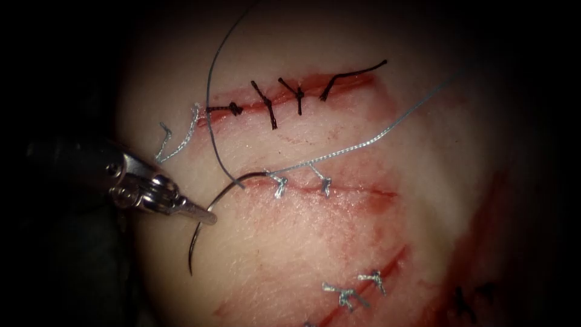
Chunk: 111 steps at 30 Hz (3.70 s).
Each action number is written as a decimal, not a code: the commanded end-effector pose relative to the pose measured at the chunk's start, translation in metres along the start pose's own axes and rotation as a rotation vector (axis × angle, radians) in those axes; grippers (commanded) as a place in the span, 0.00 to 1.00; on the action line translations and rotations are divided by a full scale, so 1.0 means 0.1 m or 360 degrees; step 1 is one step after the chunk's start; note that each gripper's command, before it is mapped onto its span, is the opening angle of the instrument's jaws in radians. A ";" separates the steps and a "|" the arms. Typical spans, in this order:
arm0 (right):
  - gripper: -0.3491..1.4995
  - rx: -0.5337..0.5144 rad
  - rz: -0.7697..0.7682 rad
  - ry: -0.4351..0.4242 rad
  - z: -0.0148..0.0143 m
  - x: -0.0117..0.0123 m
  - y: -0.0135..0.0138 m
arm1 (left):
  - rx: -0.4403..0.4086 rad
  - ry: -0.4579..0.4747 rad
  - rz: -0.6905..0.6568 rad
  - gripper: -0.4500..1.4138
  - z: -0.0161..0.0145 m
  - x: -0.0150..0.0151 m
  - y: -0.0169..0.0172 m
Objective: Wound Closure
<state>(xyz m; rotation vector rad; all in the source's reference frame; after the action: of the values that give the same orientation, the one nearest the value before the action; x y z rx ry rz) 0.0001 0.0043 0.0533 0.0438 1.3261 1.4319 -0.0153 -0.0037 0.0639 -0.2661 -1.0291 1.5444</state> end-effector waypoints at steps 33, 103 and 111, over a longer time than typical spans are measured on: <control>0.58 0.0719 0.0096 -0.0471 -0.020 -0.158 -0.255 | -0.1181 0.0190 -0.0662 0.00 0.022 0.033 0.056; 0.23 0.0508 0.0085 -0.0608 0.016 -0.209 -0.244 | -0.0841 0.0375 -0.0428 0.04 0.065 0.019 0.124; 0.62 0.0508 0.0091 -0.0598 0.020 -0.208 -0.245 | -0.0840 0.0365 -0.0414 0.04 0.066 0.018 0.123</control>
<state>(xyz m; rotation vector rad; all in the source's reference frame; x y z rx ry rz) 0.0244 -0.0154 0.0492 0.5392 1.2275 1.1758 -0.0282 -0.0039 0.0590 -0.6328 -1.2194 0.9642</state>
